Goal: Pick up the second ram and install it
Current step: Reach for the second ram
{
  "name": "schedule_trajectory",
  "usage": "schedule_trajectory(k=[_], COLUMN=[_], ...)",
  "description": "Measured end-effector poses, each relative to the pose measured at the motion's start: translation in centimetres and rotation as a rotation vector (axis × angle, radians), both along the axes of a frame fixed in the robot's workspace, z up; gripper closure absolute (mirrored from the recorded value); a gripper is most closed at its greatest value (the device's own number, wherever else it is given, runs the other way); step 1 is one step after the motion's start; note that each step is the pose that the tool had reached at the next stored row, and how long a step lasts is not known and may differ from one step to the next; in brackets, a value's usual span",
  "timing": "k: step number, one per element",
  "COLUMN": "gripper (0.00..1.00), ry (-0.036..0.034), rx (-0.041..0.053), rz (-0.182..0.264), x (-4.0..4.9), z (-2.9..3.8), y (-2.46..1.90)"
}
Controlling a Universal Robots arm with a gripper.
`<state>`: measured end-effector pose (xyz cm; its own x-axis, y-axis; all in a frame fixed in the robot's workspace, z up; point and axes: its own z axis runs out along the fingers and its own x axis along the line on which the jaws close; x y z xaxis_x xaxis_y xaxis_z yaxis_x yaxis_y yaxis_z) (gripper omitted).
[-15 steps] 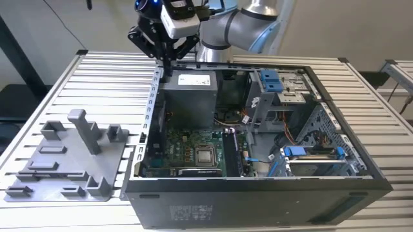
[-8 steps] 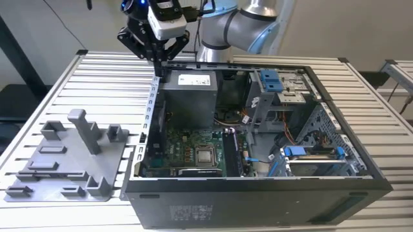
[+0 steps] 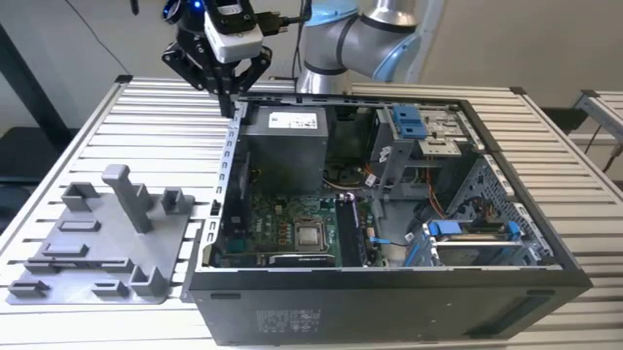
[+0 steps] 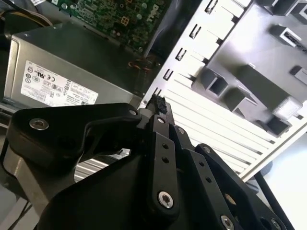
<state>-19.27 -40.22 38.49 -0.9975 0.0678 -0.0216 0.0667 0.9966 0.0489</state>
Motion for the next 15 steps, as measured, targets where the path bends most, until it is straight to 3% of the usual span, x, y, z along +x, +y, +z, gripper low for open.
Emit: schedule_trajectory(k=[15], gripper=[0.89], ry=[0.0080], rx=[0.0001], rz=[0.002], x=[-2.06], z=[-0.33], y=[-0.04])
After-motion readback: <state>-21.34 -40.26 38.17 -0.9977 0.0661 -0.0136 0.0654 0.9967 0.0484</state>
